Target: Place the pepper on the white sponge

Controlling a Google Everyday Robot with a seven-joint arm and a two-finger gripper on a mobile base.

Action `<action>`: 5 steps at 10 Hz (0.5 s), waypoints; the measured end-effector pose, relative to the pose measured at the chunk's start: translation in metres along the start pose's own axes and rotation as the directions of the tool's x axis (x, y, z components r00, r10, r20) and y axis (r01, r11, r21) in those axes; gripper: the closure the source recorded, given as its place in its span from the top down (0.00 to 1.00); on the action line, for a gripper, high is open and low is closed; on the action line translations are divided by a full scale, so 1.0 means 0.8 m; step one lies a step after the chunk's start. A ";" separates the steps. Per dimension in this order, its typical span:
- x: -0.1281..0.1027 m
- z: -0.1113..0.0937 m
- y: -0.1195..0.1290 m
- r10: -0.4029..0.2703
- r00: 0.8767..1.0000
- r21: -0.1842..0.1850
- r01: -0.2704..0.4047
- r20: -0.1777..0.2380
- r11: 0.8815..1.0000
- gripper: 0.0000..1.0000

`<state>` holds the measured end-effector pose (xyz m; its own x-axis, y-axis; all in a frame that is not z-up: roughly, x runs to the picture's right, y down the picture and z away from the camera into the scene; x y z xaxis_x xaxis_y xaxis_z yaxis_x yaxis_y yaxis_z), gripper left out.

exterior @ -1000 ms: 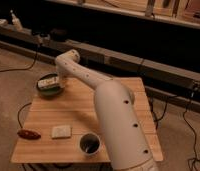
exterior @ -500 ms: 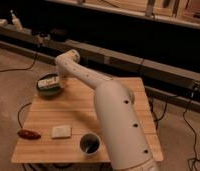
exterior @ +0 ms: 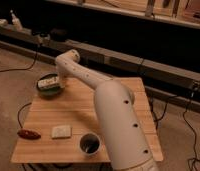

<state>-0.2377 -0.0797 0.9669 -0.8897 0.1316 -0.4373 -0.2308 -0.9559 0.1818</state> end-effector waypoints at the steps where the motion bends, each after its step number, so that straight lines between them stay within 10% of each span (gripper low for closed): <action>1: 0.004 -0.005 -0.005 -0.013 1.000 0.015 0.013 0.000 1.000 0.80; 5: 0.019 -0.059 -0.067 -0.177 0.980 0.181 0.157 0.097 0.971 0.80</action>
<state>-0.2202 -0.0391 0.9087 -0.8687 0.3232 -0.3753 -0.4352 -0.8598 0.2670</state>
